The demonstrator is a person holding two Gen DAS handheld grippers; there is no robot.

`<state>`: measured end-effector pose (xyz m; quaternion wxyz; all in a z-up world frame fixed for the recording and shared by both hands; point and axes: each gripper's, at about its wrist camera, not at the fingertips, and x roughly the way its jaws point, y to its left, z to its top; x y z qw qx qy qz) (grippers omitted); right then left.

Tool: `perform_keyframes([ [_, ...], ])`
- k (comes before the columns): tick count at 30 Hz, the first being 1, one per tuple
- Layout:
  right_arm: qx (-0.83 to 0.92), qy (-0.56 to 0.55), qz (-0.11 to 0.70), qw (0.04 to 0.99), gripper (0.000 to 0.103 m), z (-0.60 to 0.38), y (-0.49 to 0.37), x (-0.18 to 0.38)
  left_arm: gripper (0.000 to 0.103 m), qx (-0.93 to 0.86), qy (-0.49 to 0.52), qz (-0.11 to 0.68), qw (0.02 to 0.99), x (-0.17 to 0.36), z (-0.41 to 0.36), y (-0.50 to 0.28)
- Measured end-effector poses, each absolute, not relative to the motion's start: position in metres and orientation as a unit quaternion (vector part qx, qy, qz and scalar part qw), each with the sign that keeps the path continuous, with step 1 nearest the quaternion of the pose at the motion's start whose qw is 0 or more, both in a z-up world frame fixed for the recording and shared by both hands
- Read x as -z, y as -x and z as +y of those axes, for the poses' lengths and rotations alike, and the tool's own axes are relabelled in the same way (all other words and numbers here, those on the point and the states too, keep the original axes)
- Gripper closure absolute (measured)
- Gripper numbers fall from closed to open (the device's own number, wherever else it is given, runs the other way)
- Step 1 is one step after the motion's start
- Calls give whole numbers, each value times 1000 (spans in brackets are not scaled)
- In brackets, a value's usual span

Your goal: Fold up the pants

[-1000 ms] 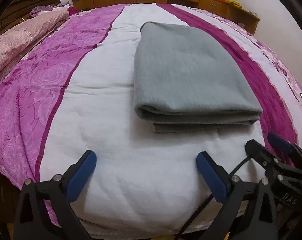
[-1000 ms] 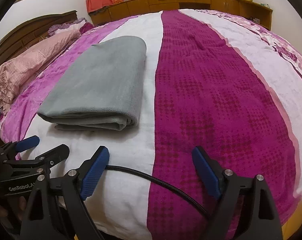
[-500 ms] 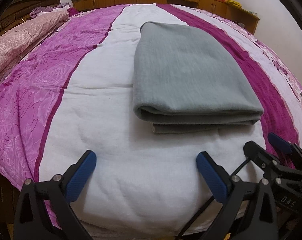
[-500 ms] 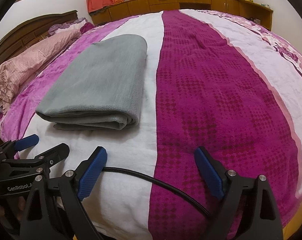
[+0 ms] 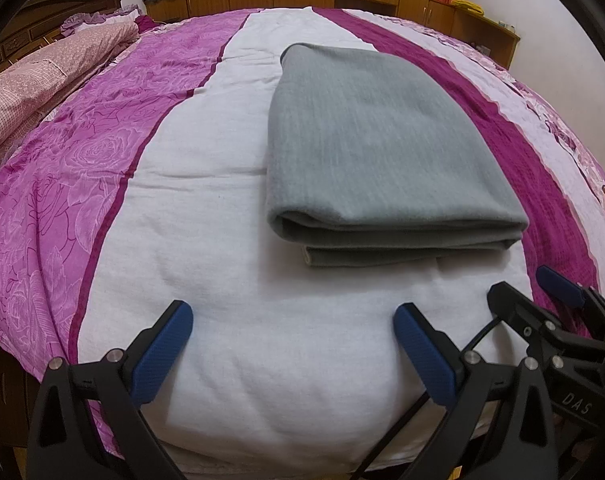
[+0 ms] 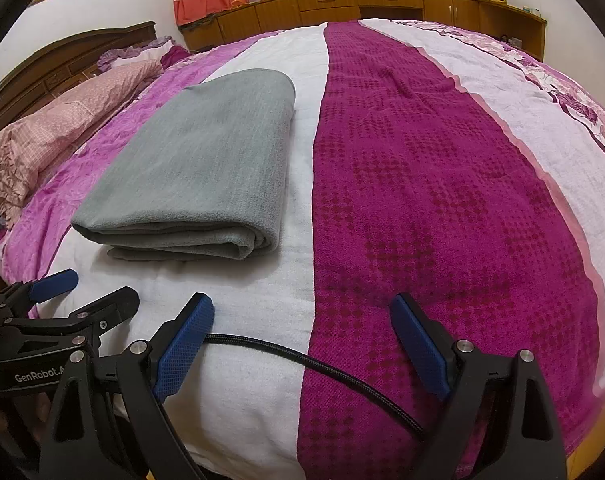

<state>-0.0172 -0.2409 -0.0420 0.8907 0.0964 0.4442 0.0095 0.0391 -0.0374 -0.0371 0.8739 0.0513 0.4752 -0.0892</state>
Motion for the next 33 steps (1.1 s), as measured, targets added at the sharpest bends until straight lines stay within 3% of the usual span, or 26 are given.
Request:
perform_keyframes([
  [33, -9, -94, 444, 891, 15, -240, 16, 42, 0, 92, -43, 480, 872, 38, -35, -39],
])
